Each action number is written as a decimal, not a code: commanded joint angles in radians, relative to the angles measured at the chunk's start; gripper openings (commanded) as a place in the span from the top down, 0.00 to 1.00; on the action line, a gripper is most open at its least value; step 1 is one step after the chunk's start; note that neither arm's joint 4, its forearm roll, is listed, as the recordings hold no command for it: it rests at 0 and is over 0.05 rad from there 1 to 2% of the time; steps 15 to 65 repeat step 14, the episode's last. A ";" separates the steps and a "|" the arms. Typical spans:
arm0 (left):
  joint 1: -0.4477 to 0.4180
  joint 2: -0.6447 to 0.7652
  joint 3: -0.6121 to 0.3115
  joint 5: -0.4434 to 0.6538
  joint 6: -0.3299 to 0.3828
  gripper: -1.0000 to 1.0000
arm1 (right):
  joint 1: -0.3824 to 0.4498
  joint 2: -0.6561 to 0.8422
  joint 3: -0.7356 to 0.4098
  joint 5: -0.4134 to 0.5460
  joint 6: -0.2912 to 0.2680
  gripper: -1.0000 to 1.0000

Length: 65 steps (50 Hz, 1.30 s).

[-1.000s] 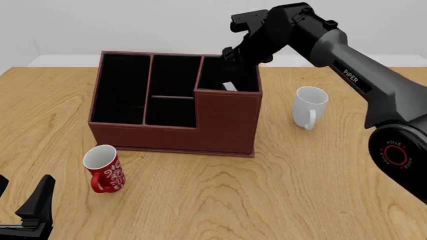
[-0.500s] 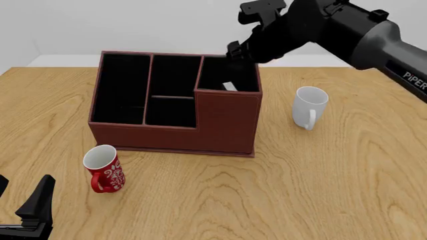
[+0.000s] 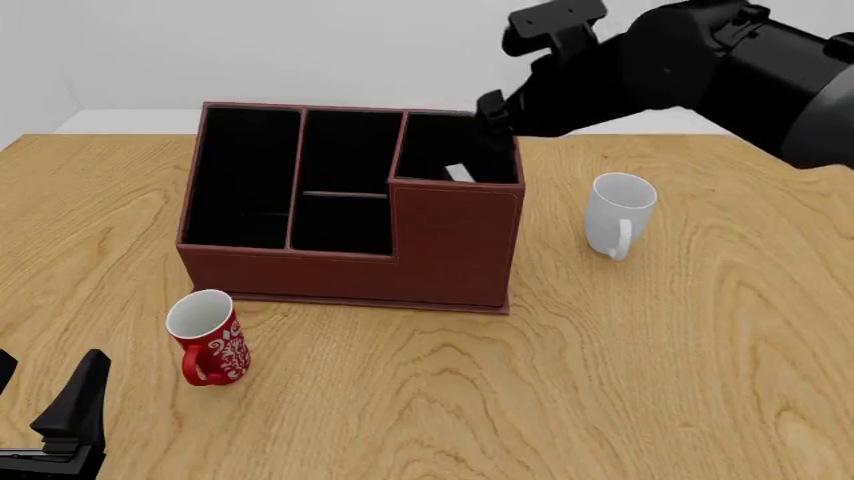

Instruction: Pick up the book and place it in the right compartment of the caddy.

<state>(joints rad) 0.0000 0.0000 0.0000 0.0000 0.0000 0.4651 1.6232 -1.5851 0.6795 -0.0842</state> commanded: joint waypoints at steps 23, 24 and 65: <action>0.000 0.000 0.000 0.000 0.000 0.00 | 0.072 -0.191 0.264 -0.165 0.129 0.00; 0.000 0.000 0.000 0.000 0.000 0.00 | 0.072 -0.191 0.264 -0.165 0.129 0.00; 0.000 0.000 0.000 0.000 0.000 0.00 | 0.072 -0.191 0.264 -0.165 0.129 0.00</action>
